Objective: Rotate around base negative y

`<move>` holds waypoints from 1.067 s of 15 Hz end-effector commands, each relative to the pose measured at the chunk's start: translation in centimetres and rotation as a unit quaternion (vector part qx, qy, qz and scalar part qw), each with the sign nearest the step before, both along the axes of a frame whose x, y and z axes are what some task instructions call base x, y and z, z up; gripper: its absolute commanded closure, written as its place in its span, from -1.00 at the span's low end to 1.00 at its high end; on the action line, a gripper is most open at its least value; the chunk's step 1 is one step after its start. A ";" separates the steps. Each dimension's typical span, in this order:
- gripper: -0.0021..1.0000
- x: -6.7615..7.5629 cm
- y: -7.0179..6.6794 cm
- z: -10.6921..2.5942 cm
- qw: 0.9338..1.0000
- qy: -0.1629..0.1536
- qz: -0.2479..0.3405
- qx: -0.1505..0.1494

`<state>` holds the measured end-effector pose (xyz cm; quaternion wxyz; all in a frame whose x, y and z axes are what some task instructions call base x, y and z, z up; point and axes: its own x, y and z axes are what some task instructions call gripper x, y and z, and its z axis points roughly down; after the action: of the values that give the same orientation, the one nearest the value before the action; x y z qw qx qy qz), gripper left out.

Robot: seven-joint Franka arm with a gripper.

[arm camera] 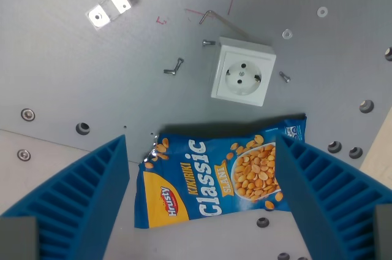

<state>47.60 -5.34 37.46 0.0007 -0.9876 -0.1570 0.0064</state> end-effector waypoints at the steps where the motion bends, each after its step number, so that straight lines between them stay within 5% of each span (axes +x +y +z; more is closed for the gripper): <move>1: -1.00 0.0 0.0 0.2 1.000 -0.009 0.000 0.000; 16: -1.00 0.0 0.0 0.2 0.994 -0.109 0.000 0.000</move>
<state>48.51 -5.40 37.85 -0.0041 -0.9875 -0.1568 -0.0148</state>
